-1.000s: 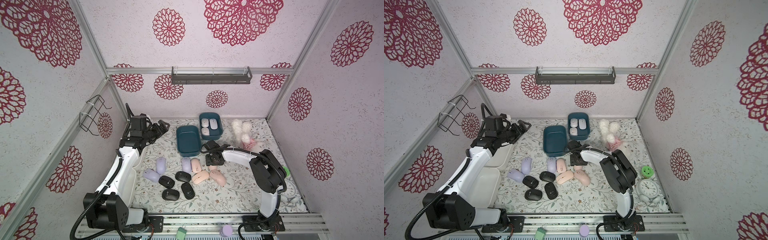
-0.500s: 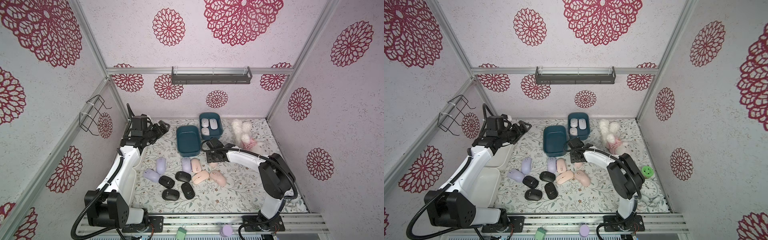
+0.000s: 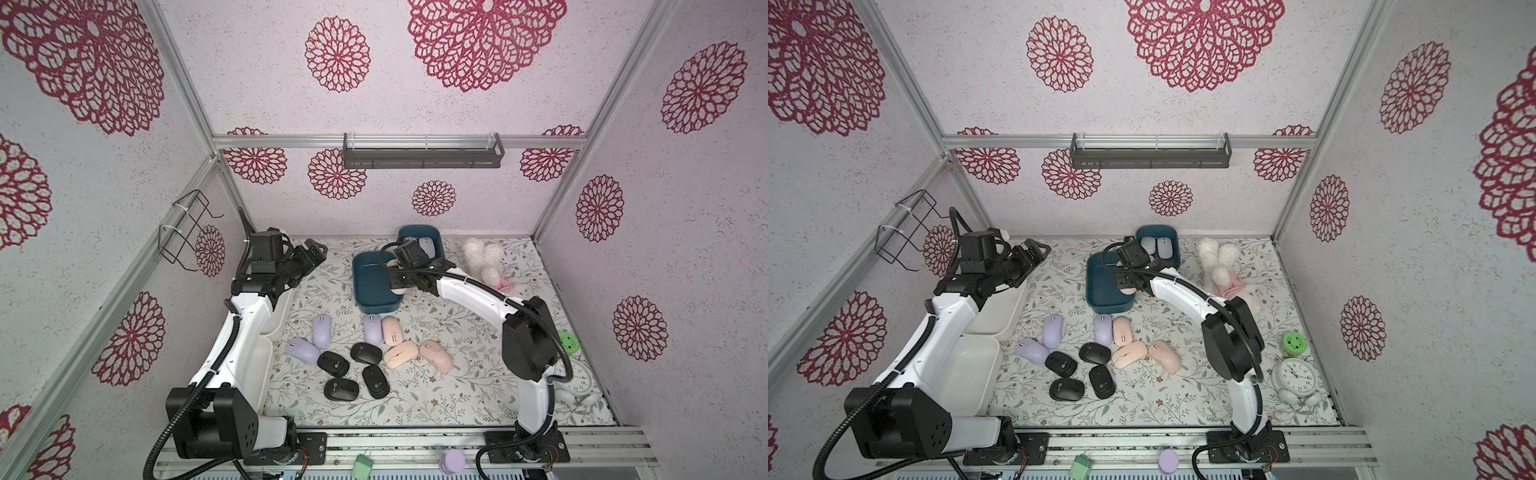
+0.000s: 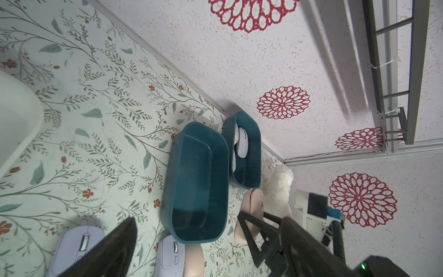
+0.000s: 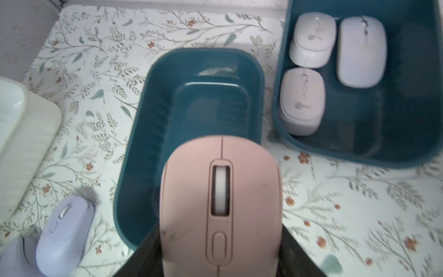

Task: Place the mice by color into the storage box
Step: Place the mouse in the storage box.

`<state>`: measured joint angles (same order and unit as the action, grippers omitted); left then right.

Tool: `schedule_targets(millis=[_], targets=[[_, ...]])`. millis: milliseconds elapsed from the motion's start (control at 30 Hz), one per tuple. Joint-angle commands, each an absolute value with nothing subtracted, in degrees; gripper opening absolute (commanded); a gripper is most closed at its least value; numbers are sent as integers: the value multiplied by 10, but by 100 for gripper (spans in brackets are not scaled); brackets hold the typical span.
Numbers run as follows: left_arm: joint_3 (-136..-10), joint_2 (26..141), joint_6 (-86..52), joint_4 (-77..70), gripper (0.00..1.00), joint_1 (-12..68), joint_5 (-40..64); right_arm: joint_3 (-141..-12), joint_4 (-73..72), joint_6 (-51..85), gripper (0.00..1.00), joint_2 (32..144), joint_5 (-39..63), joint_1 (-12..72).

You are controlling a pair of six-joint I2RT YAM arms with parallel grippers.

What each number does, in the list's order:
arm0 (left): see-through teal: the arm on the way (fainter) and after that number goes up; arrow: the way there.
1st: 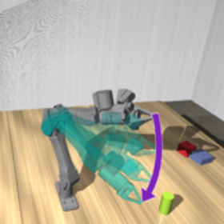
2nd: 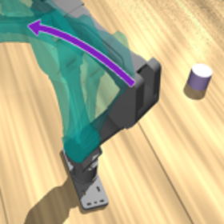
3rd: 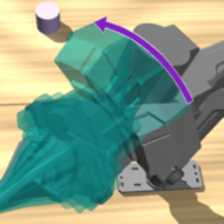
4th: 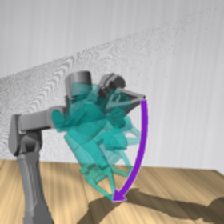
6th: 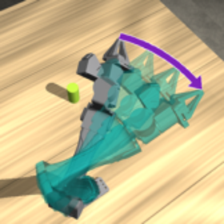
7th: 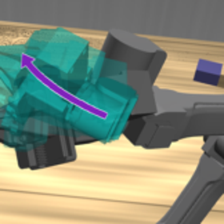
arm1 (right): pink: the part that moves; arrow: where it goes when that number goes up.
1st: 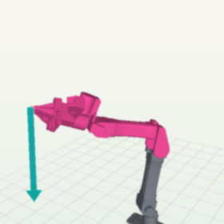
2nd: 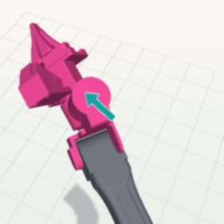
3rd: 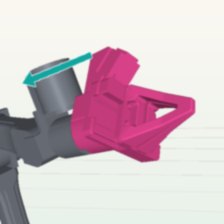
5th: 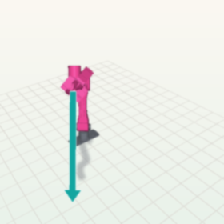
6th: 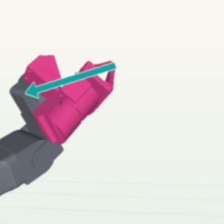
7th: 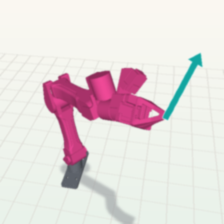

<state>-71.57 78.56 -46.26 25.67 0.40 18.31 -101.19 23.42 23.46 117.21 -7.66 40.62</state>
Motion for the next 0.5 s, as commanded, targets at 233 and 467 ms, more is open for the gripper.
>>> schedule_targets(millis=[233,467], targets=[[-708,772,-466,237,95,-12,190,-1230,199,220,55,1376,-44,409],[-708,772,-468,235,95,-13,197,-1392,246,227,55,1503,-58,408]])
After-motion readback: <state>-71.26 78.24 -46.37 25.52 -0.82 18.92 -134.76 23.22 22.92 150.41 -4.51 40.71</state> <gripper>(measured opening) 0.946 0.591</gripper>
